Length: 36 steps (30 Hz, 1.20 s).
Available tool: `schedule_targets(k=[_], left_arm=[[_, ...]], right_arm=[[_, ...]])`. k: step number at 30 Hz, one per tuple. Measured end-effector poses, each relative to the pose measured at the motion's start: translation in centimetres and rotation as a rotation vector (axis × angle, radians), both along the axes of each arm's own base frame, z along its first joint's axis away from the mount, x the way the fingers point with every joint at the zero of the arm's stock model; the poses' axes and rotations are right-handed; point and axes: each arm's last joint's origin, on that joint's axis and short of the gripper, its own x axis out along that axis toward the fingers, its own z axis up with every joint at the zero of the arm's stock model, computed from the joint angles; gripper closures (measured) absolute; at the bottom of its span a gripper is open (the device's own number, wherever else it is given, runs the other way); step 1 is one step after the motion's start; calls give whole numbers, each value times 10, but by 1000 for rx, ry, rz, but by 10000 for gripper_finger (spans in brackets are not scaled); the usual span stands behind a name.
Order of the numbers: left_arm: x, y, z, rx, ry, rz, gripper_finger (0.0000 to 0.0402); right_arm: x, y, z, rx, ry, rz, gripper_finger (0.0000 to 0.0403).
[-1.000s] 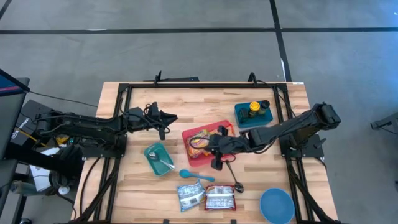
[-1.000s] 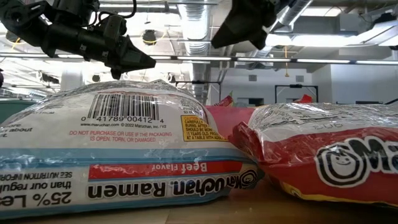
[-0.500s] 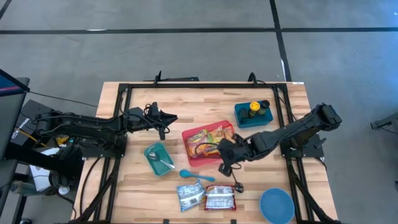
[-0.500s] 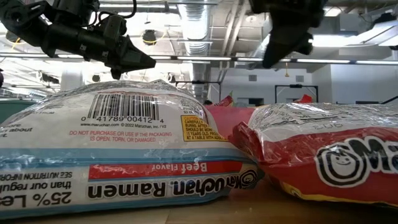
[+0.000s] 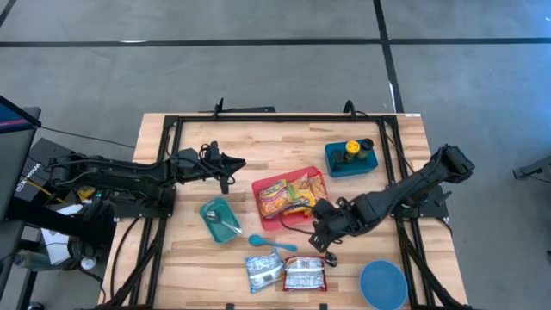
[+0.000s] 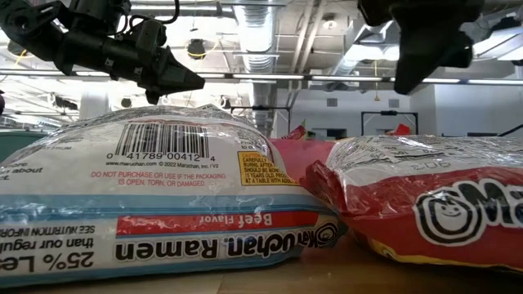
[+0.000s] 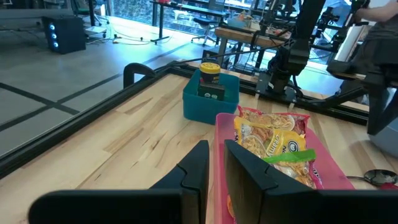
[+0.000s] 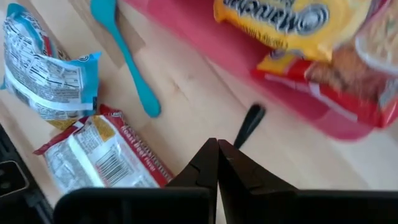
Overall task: Pick & Place Food Item
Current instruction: Put the black spoon into the green bin
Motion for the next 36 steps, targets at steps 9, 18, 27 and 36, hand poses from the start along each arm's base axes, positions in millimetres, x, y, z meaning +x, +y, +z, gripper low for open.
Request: schedule_targets(k=[9,18,27,36], left_arm=[[0,0,0,-1,0,-4,357],[0,0,0,-1,2,-3,357],[0,0,0,0,1,2,357],[0,0,0,0,0,1,357]], right_arm=[[-2,7,-6,71,30,-109,402],[10,15,-43,117,197,-82,402],[15,14,-58,137,282,-46,402],[15,15,-58,141,278,-55,402]])
